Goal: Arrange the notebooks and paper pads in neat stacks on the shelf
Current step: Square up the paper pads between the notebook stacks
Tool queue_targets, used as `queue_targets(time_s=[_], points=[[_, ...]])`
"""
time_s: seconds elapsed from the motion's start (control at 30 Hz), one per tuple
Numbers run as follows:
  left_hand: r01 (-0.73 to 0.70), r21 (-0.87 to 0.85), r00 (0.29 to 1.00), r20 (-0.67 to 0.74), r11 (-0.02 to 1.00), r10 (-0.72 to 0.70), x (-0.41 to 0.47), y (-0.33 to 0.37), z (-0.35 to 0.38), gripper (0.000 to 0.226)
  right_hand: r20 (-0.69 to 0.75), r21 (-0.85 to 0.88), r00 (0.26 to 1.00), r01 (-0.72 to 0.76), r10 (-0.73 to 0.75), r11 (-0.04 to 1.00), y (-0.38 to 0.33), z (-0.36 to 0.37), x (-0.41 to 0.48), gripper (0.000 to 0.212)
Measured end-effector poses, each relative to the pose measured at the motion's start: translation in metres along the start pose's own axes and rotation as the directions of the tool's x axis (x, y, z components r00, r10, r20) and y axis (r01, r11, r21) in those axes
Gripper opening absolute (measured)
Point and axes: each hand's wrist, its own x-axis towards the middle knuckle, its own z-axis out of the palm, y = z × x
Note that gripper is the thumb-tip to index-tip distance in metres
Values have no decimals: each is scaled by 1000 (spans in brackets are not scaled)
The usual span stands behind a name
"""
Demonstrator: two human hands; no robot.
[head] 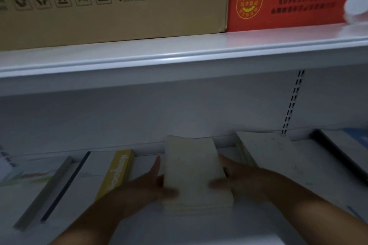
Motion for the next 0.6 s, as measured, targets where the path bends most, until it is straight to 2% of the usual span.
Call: queue_targets(time_s=[0.03,0.07,0.1,0.17,0.27,0.37,0.43,0.6], points=[[20,-170,997,-64,985,-31,9,3,1,96,-84,129,996,6,5,992,-1,0,8,67],[31,-277,991,-117,960,-66,20,6,3,81,-196,179,980,-8,44,984,-2,1,17,44],[24,-318,984,-160,948,-78,31,10,6,62,-288,196,955,-16,73,980,-3,3,26,34],[26,-333,966,-234,943,-110,50,15,11,39,-355,295,927,-11,121,955,-2,8,41,31],[11,-343,934,-332,939,-133,65,21,15,30,-364,416,907,-45,212,908,-11,7,47,34],[44,-365,925,-336,930,-176,70,25,16,17,-313,543,909,-68,276,837,-9,4,52,39],[43,-378,920,-346,925,-184,73,27,14,14,-300,602,916,-36,267,798,-5,4,56,37],[17,-426,946,-285,905,-152,73,27,13,15,-335,584,919,30,207,811,-1,10,53,29]])
